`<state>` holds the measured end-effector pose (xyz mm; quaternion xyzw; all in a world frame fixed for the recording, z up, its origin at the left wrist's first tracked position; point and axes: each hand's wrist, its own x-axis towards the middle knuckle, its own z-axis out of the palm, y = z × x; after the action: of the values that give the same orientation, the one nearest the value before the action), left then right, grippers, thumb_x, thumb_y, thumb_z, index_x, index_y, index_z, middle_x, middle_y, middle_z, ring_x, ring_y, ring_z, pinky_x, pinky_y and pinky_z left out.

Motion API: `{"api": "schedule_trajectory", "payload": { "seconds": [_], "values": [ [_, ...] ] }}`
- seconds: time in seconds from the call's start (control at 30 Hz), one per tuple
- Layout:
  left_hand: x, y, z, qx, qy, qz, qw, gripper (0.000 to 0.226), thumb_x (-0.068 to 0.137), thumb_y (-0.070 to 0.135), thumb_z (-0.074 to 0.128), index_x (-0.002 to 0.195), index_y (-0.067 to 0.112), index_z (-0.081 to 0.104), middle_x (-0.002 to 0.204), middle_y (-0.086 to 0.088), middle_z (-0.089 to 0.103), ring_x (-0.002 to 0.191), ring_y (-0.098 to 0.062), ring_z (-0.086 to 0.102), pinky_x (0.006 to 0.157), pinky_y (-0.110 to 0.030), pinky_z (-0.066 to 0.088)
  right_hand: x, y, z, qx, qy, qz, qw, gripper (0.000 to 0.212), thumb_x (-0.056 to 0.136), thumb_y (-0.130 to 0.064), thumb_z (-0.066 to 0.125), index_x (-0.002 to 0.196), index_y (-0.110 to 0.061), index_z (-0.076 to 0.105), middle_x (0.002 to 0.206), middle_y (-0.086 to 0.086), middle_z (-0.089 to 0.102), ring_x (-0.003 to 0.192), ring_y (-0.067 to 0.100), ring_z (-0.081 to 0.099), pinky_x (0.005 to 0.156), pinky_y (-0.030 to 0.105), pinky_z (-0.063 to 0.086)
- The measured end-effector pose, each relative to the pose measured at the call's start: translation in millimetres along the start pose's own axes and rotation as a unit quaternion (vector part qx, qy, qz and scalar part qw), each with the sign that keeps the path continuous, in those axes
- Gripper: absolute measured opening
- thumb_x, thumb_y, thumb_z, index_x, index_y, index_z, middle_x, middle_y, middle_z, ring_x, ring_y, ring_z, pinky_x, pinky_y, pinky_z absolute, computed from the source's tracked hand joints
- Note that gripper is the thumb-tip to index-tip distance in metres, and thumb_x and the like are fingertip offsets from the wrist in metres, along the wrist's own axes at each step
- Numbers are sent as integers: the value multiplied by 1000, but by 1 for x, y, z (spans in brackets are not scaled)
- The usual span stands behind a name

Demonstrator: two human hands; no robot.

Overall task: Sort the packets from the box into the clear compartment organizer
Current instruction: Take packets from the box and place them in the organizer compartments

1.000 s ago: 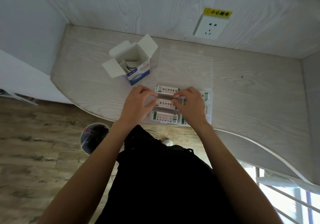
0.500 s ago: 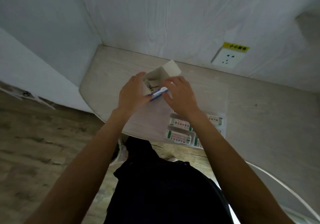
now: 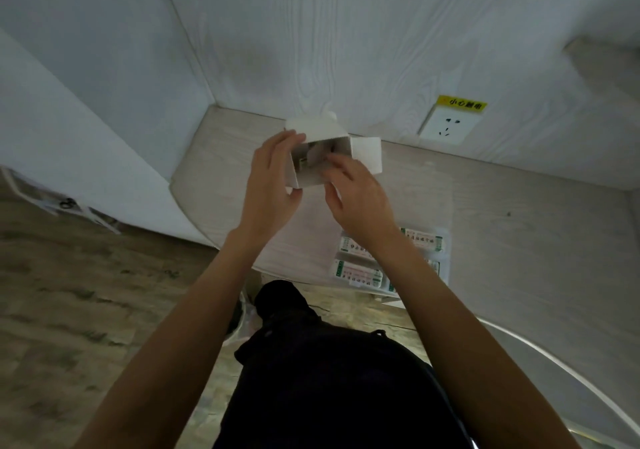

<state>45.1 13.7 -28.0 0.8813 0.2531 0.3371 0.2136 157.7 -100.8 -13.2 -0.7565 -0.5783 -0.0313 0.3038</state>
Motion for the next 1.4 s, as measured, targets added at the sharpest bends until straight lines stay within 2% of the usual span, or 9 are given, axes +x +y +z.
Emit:
{"api": "schedule_trajectory", "payload": {
  "seconds": [0.23,0.33,0.47,0.57,0.73,0.87,1.1,1.23,1.4],
  "values": [
    [-3,16,-5,22,15,51,998,62,70,-3,69,127,9,48,132,-14,48,121,-26,45,104,-19,33,4,-9,-5,-14,-20,-11,1000,18,87,-11,46,99,-2,58,122,13,53,108,28,52,71,36,53],
    [-4,19,-4,30,-2,62,998,66,68,-2,72,128,11,47,133,-12,48,121,-24,45,104,-16,31,6,-8,-4,-24,-61,-23,998,28,89,-19,39,103,-4,57,127,10,51,115,31,45,79,37,48],
    [0,18,-2,25,-6,54,998,66,69,1,73,128,13,47,133,-11,49,121,-23,44,103,-17,32,2,-2,-10,8,-65,-32,997,16,92,-17,49,99,-6,57,100,10,62,87,27,55,70,38,48],
    [7,17,-1,13,-9,35,999,68,67,-2,71,129,14,46,133,-10,49,121,-23,45,101,-17,33,-5,2,-19,29,-67,-16,997,16,92,-18,50,103,-7,53,100,9,61,84,25,57,66,37,48],
    [8,24,3,15,-31,25,999,71,65,-6,68,130,14,47,133,-8,47,121,-20,44,98,-17,32,-5,7,-28,38,-57,29,997,35,80,7,49,113,-5,52,105,14,61,82,31,59,65,41,51],
    [9,27,4,22,-43,23,999,73,63,-8,66,130,15,47,133,-6,47,118,-20,45,96,-18,32,0,16,-24,-3,7,-37,999,39,62,24,61,90,-2,69,89,13,66,75,31,63,58,32,53],
    [7,26,6,16,-73,-15,997,76,64,-4,69,132,19,44,133,-2,46,116,-19,45,89,-23,37,-5,32,-24,-10,67,-33,997,20,64,14,72,75,-2,69,80,13,64,68,28,60,55,31,51],
    [2,26,10,18,-76,-37,996,76,65,-1,71,133,19,43,132,-3,47,115,-20,45,87,-24,37,-12,35,-20,-27,85,-19,996,6,80,1,61,83,-3,65,83,10,64,67,24,58,55,30,49],
    [-5,19,13,10,-89,-100,991,77,66,3,74,134,20,42,131,-3,47,116,-21,46,91,-32,43,-21,35,-19,108,93,116,983,8,92,-9,55,95,-6,62,85,4,67,77,18,64,67,31,54]
  ]
}}
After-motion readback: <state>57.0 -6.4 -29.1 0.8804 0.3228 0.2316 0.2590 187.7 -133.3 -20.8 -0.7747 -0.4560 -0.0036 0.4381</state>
